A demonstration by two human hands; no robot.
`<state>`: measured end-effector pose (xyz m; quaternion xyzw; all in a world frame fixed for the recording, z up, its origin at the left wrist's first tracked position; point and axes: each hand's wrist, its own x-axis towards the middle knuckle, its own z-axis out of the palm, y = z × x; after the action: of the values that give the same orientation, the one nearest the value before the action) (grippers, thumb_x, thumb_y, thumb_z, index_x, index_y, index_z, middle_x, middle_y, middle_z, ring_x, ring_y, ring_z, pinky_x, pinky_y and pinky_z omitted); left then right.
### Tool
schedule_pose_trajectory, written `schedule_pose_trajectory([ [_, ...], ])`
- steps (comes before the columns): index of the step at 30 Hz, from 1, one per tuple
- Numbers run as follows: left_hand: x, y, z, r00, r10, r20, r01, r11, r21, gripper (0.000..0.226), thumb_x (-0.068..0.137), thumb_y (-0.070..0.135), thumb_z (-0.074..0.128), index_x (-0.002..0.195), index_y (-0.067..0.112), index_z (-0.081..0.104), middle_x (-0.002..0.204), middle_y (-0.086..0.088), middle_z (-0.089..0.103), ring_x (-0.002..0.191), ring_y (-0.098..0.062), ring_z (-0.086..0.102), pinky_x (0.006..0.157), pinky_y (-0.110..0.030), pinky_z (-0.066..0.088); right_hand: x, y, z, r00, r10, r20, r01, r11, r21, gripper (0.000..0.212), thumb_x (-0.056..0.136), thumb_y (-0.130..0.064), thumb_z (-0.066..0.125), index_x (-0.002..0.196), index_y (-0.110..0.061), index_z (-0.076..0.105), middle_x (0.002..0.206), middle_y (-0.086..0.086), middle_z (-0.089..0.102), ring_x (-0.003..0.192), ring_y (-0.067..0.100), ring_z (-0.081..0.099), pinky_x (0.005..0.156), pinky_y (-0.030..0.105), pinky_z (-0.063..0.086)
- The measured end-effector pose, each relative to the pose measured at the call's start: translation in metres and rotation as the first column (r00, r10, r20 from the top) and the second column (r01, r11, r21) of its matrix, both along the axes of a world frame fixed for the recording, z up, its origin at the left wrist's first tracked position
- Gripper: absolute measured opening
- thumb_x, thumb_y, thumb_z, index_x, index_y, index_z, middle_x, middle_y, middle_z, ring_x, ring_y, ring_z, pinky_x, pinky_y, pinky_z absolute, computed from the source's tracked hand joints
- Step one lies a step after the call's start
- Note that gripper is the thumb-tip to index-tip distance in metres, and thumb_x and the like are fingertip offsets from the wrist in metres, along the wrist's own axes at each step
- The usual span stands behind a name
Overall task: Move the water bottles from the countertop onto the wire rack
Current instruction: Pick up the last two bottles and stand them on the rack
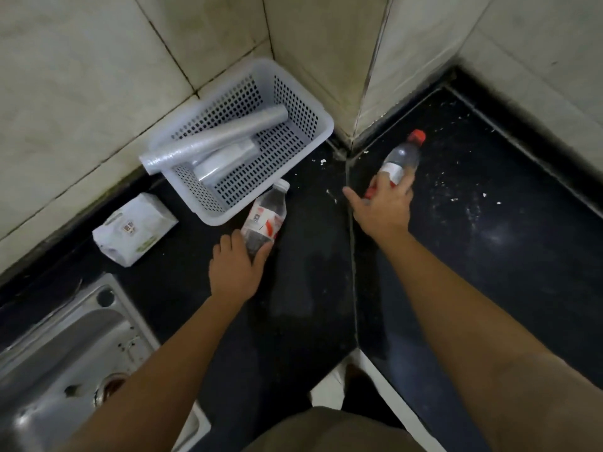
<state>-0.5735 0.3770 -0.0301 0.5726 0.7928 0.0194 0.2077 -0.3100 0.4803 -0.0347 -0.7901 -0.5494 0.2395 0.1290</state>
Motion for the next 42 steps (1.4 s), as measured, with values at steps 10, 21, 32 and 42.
schedule_pose_trajectory([
  [10, 0.051, -0.002, 0.003, 0.942, 0.147, 0.303, -0.117, 0.986, -0.116, 0.074, 0.093, 0.068, 0.033, 0.133, 0.006, 0.048, 0.130, -0.018, 0.053, 0.113, -0.033, 0.058, 0.092, -0.046, 0.049, 0.060, -0.079, 0.010, 0.995, 0.089, 0.050, -0.087, 0.995, -0.048, 0.082, 0.065, -0.020, 0.079, 0.135, -0.009, 0.039, 0.128, 0.012, 0.047, 0.108, 0.036, 0.054, 0.090, 0.047, 0.049],
  [21, 0.068, 0.014, 0.001, 0.937, 0.164, 0.308, -0.126, 0.982, -0.140, 0.082, 0.078, 0.066, 0.070, 0.134, 0.011, 0.046, 0.128, -0.012, 0.058, 0.115, -0.029, 0.058, 0.095, -0.046, 0.051, 0.078, -0.070, 0.008, 0.993, 0.057, 0.108, -0.028, 0.967, -0.252, 0.070, 0.078, -0.038, 0.076, 0.133, -0.009, 0.043, 0.133, 0.015, 0.052, 0.124, 0.036, 0.050, 0.101, 0.046, 0.042],
  [32, 0.087, 0.022, 0.097, 0.645, 0.214, 0.734, -0.273, 0.961, -0.040, 0.071, 0.066, 0.072, 0.075, 0.115, 0.022, 0.065, 0.108, -0.001, 0.074, 0.095, -0.017, 0.073, 0.087, -0.044, 0.059, 0.067, -0.084, 0.096, 0.912, -0.126, -0.390, 0.203, 0.966, 0.162, 0.059, 0.072, -0.031, 0.084, 0.123, -0.020, 0.058, 0.110, -0.004, 0.064, 0.108, 0.019, 0.060, 0.086, 0.028, 0.044],
  [42, 0.113, 0.001, 0.188, 0.484, -0.196, 0.853, -0.082, 0.960, 0.267, 0.035, 0.085, 0.042, 0.075, 0.110, 0.020, 0.066, 0.102, -0.003, 0.075, 0.090, -0.017, 0.074, 0.081, -0.037, 0.059, 0.078, -0.164, 0.202, 0.796, -0.136, -0.591, 0.394, 0.856, 0.334, 0.065, 0.075, -0.016, 0.081, 0.130, -0.036, 0.052, 0.103, -0.021, 0.069, 0.089, -0.012, 0.063, 0.073, 0.002, 0.043],
])
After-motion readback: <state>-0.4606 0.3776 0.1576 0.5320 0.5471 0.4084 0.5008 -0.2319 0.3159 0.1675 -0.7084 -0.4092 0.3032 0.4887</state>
